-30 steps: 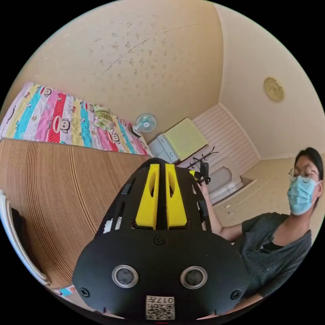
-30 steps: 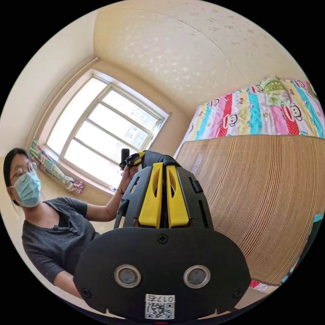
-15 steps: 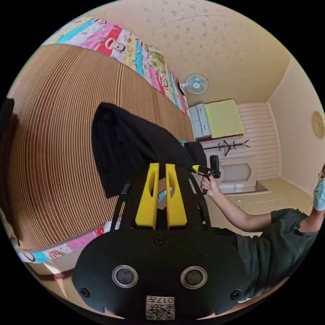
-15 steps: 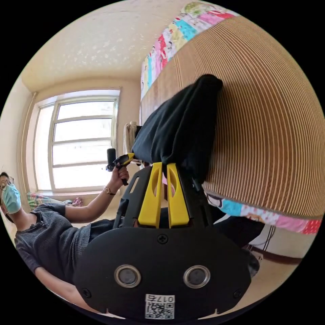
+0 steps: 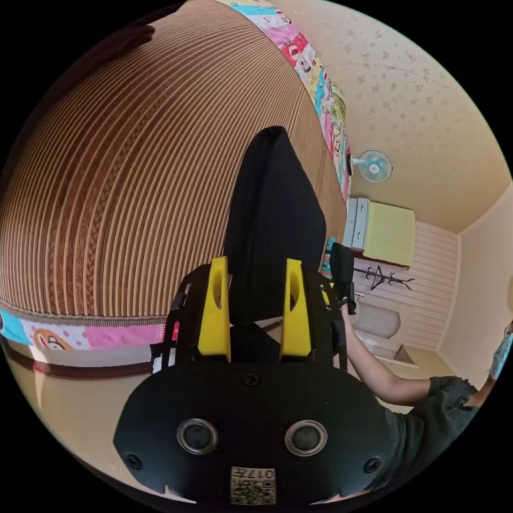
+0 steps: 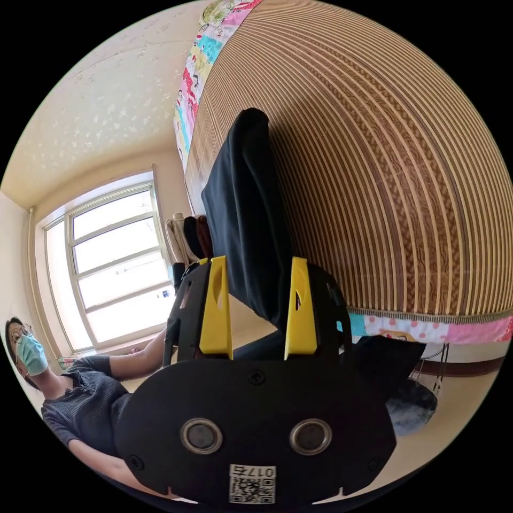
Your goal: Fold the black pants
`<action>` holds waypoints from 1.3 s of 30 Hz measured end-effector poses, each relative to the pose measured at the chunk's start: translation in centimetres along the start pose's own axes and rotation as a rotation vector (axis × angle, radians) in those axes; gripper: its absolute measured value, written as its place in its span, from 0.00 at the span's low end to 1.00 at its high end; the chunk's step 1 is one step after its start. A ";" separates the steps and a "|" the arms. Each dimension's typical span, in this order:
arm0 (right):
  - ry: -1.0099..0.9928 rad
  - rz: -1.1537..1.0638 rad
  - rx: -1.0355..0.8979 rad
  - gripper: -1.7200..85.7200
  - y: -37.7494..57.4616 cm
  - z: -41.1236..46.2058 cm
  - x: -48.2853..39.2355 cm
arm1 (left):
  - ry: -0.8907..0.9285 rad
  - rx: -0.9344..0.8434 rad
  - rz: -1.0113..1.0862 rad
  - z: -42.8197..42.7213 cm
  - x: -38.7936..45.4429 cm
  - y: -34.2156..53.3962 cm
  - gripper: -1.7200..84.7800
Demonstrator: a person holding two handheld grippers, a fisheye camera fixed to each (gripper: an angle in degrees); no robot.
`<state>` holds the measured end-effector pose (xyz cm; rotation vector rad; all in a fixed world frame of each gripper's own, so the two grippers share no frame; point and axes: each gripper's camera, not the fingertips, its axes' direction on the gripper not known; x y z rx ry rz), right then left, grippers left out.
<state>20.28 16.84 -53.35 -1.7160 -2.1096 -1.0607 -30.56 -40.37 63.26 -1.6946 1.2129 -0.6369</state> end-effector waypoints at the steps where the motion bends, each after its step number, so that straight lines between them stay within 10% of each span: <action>1: 0.001 -0.003 -0.012 0.20 -0.9 0.3 -0.1 | -0.028 -0.041 0.030 1.1 0.5 -2.1 0.19; 11: 0.142 -0.011 -0.201 0.14 -9.8 8.1 -3.6 | -0.099 -0.257 0.091 7.3 1.9 -10.1 0.10; 27: 0.228 -0.149 -0.560 0.11 -21.4 31.8 -15.6 | -0.466 0.247 -0.392 -11.8 -10.5 -1.8 0.14; 39: 0.441 0.018 -0.480 0.03 -11.1 9.6 -0.8 | -0.317 -0.401 -0.504 4.3 -13.9 3.3 0.09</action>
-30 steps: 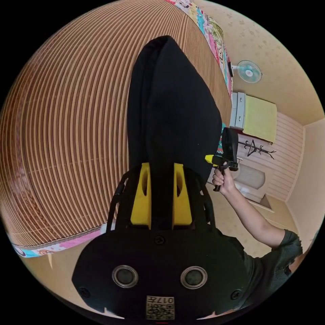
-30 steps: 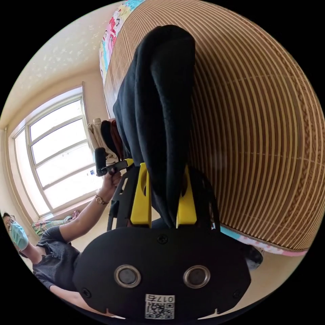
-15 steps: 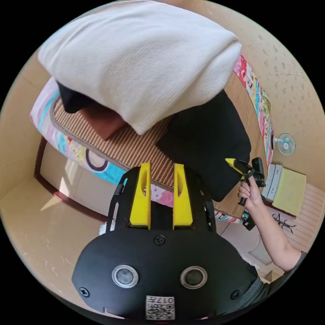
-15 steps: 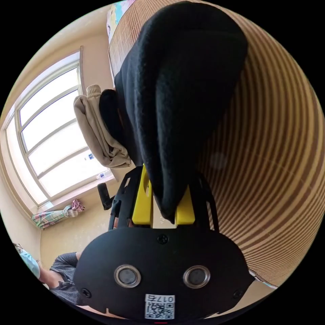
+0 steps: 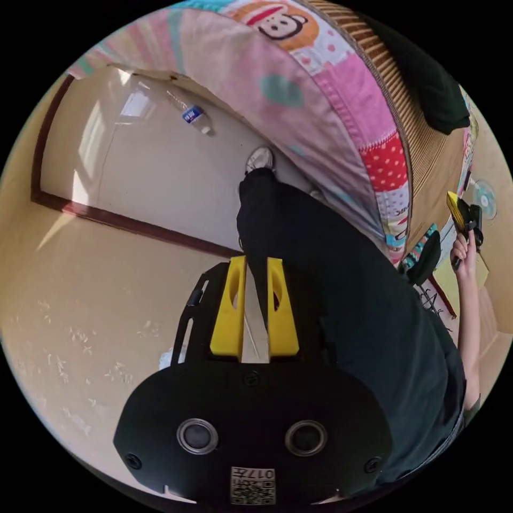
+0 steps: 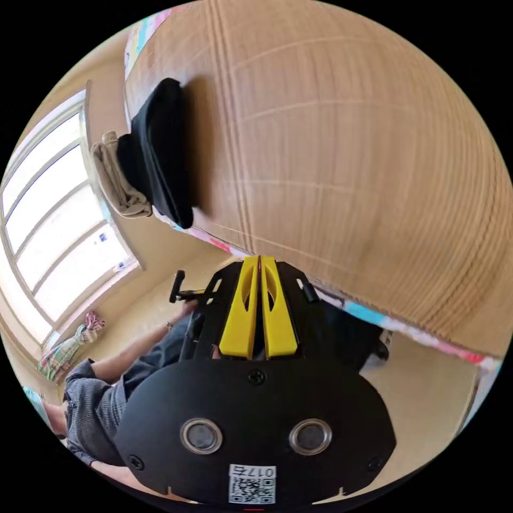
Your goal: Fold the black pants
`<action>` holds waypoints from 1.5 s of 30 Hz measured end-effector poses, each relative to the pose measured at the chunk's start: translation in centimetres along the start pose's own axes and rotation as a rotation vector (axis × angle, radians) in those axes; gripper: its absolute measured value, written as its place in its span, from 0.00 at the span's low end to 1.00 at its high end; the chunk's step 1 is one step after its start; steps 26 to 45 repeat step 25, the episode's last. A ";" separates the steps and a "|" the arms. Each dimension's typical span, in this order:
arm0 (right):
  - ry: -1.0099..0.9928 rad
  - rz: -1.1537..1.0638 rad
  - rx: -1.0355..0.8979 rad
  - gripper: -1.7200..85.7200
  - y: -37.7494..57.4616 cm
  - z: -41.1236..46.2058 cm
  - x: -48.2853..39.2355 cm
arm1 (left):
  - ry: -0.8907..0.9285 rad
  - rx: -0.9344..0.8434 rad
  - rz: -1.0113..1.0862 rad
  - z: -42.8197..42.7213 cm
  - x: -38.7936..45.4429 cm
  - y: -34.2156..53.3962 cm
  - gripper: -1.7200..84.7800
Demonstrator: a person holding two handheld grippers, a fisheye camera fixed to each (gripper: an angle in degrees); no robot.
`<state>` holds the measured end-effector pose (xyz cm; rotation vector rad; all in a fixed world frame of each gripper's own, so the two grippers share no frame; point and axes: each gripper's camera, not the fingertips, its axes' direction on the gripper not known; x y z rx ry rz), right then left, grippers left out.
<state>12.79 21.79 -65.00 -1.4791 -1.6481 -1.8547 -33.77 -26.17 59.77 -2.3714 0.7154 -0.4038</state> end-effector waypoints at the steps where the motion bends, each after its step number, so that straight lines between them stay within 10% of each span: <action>1: 0.028 0.040 0.008 0.03 1.7 -0.4 1.6 | -0.051 -0.091 0.001 1.1 0.7 -0.9 0.08; 7: 0.152 0.296 0.275 0.03 18.9 -5.6 12.9 | -0.236 -0.286 0.076 -0.2 7.0 -6.9 0.06; 12: 0.639 0.603 1.004 0.02 37.1 -10.1 13.9 | -0.307 -0.339 0.282 -2.6 15.4 -11.3 0.06; 15: 0.551 0.828 1.264 0.02 44.4 -9.2 17.7 | -0.403 -0.334 0.304 -3.2 19.9 -12.5 0.04; 24: -0.357 0.694 1.460 0.03 53.1 -4.8 41.5 | -0.356 -0.304 0.368 2.3 33.1 -11.0 0.02; 45: -0.385 0.697 1.473 0.03 53.5 -4.7 43.0 | -0.343 -0.308 0.383 3.6 34.7 -10.4 0.02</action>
